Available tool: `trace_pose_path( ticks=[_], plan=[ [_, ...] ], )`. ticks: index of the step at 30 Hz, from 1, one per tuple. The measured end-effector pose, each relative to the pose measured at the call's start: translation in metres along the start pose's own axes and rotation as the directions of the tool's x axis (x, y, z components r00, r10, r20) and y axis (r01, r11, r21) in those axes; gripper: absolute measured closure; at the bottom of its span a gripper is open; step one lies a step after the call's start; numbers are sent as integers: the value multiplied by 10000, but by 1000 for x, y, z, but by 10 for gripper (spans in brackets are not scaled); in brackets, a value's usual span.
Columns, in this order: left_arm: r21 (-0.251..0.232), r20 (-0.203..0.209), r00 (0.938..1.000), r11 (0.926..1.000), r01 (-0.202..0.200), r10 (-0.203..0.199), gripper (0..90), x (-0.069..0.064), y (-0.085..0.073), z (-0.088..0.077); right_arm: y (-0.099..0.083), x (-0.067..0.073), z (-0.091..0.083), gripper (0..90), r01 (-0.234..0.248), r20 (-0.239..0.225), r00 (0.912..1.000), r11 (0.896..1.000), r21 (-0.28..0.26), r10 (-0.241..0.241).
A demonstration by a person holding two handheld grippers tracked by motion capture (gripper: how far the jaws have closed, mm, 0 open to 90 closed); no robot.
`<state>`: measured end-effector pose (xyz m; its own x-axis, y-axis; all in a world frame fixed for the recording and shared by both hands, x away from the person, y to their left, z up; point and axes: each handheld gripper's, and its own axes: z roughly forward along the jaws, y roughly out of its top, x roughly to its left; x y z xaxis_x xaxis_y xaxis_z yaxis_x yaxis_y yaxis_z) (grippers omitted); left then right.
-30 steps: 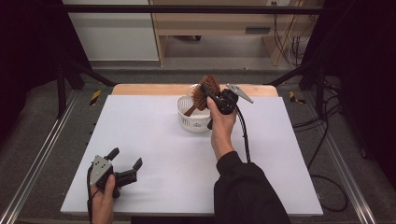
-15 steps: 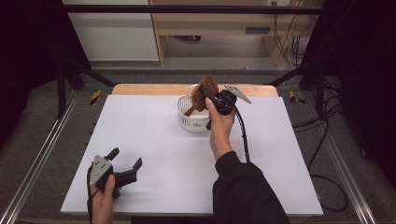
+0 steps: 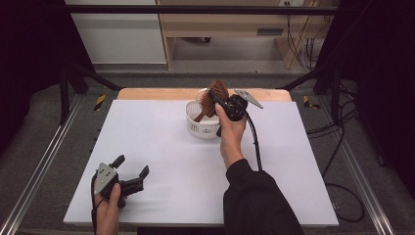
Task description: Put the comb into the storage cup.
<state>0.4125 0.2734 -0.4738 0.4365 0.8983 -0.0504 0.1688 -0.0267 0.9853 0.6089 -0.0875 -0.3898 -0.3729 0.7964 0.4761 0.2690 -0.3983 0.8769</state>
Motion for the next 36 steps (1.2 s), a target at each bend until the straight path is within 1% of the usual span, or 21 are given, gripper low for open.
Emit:
trace_pose_path(
  ticks=[10,27,36],
  plan=[
    [11,9,10000,10000,5,-5,15,0,0,0,-1,1,1,493,-19,-57,10000,10000,2,19],
    [15,19,10000,10000,-3,3,15,0,0,1,1,-3,0,483,70,-88,9999,9997,250,-68],
    [-84,-71,9999,9999,85,-85,16,3,1,-2,3,-6,-2,474,375,-171,9992,9981,485,-368]
  ],
)
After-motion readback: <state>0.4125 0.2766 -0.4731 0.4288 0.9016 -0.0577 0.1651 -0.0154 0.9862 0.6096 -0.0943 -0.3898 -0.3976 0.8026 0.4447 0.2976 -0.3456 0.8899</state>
